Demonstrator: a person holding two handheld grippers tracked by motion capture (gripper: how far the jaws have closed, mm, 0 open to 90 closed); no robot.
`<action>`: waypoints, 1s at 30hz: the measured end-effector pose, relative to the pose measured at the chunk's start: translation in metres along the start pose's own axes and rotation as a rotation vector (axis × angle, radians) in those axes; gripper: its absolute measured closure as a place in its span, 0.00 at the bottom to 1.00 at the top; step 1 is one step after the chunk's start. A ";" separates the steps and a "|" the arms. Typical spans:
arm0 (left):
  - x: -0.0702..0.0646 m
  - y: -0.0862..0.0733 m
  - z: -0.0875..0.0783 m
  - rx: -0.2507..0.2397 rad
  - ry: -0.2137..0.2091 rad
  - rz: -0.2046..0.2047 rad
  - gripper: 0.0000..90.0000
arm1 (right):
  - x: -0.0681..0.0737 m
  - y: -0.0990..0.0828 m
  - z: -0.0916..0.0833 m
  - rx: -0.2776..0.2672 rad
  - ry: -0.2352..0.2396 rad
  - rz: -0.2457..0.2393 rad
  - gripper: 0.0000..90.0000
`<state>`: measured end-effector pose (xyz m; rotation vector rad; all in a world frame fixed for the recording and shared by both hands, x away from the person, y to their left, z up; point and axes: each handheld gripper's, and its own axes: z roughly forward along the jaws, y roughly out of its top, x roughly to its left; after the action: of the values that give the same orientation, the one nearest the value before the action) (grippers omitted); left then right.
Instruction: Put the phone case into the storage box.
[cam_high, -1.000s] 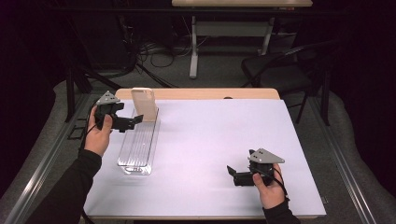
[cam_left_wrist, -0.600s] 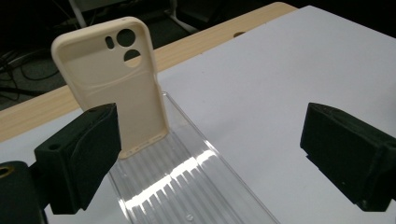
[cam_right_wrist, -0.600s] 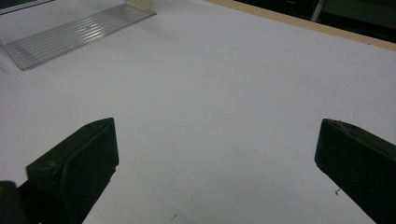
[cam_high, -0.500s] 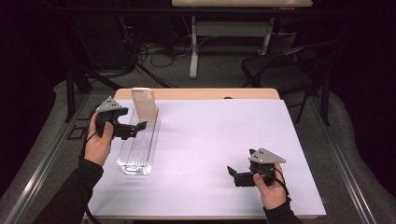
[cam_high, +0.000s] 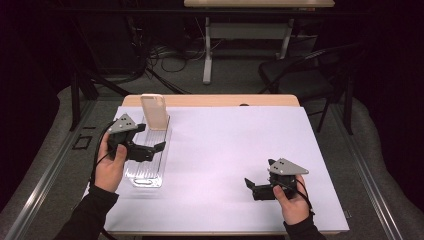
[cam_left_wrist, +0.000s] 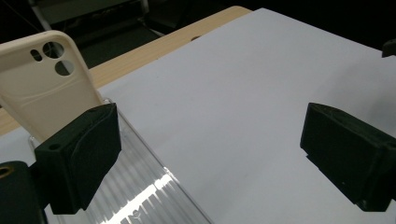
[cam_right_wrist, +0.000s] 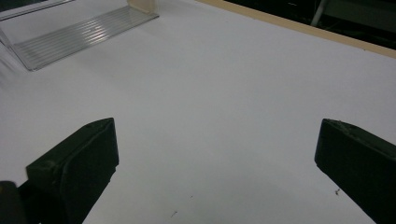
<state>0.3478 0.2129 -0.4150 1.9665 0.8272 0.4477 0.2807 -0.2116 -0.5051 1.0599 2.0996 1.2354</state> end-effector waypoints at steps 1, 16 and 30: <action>-0.003 0.000 0.000 -0.003 -0.002 0.003 0.06 | 0.000 0.000 -0.001 0.000 0.002 -0.002 0.00; -0.042 -0.015 0.015 -0.012 -0.072 0.019 0.06 | 0.002 -0.001 -0.009 -0.003 0.007 -0.013 0.00; -0.056 -0.039 0.021 -0.018 -0.079 0.032 0.06 | 0.002 -0.010 -0.015 -0.002 0.006 -0.013 0.00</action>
<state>0.3065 0.1733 -0.4579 1.9703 0.7403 0.3927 0.2651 -0.2203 -0.5064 1.0417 2.1064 1.2352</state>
